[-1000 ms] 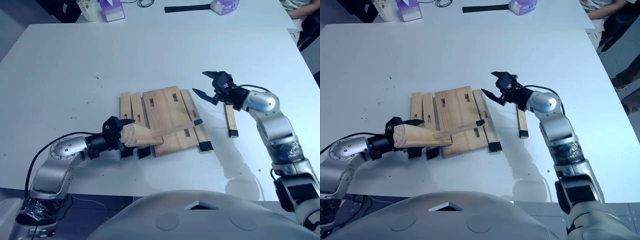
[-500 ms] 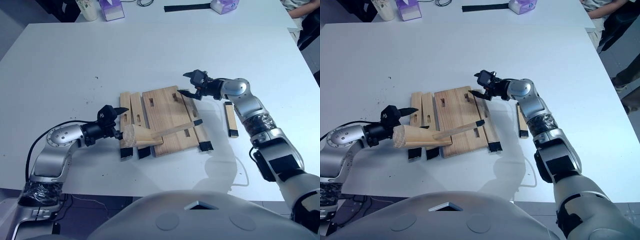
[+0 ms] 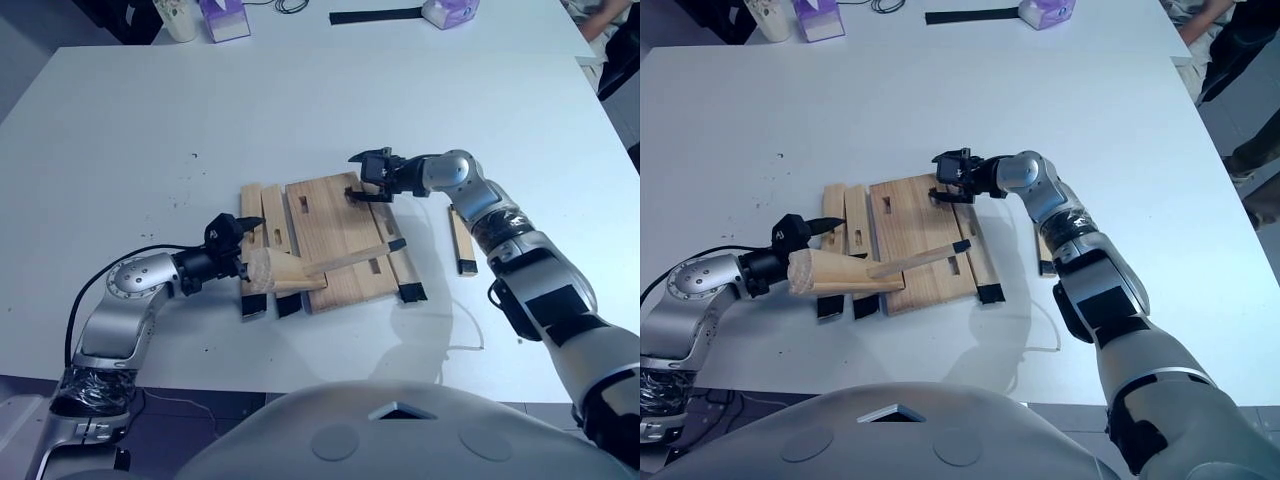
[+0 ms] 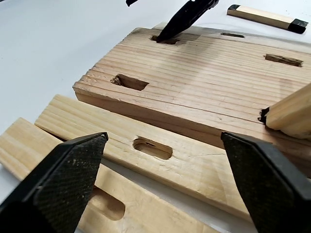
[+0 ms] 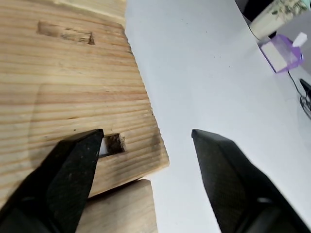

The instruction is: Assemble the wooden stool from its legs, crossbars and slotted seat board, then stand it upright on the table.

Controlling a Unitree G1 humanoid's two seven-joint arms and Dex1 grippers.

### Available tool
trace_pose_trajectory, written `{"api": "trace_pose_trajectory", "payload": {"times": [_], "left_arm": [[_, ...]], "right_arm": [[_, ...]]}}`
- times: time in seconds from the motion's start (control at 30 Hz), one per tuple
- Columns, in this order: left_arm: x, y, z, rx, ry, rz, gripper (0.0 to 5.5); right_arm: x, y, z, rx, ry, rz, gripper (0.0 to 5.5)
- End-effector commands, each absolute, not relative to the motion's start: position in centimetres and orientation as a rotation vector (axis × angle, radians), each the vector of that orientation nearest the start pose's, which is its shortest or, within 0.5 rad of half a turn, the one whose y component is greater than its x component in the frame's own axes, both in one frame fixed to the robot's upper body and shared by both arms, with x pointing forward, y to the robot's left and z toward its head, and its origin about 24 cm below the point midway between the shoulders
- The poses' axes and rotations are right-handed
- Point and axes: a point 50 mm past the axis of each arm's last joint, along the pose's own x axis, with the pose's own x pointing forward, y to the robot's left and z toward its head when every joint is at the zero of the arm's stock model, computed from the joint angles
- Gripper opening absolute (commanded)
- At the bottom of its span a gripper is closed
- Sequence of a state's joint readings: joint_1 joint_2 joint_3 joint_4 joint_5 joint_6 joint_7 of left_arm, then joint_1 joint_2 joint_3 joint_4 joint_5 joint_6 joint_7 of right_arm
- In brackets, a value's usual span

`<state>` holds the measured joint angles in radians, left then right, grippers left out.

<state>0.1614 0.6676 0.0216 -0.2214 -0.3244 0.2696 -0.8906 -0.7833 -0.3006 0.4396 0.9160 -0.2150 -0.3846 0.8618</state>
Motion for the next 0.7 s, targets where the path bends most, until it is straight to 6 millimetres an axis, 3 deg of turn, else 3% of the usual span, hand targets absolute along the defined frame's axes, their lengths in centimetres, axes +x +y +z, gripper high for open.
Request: {"api": "trace_pose_trajectory", "payload": {"times": [0.03,0.5,0.57,0.7], "left_arm": [[20.6,22.9,6.6,0.243,0.349,-0.844,4.34],[21.2,23.9,7.3,0.258,0.324,-0.764,4.34],[21.1,23.9,7.4,0.259,0.326,-0.769,4.34],[20.4,24.0,7.6,0.218,0.36,-0.757,4.34]], "right_arm": [[33.4,-13.1,3.9,-0.915,0.317,1.29,3.36],[31.5,-15.4,5.7,-0.874,0.319,1.341,3.36],[31.6,-15.8,6.5,-0.847,0.287,1.29,3.36],[32.7,-16.3,10.3,-0.735,0.064,1.063,3.36]]}}
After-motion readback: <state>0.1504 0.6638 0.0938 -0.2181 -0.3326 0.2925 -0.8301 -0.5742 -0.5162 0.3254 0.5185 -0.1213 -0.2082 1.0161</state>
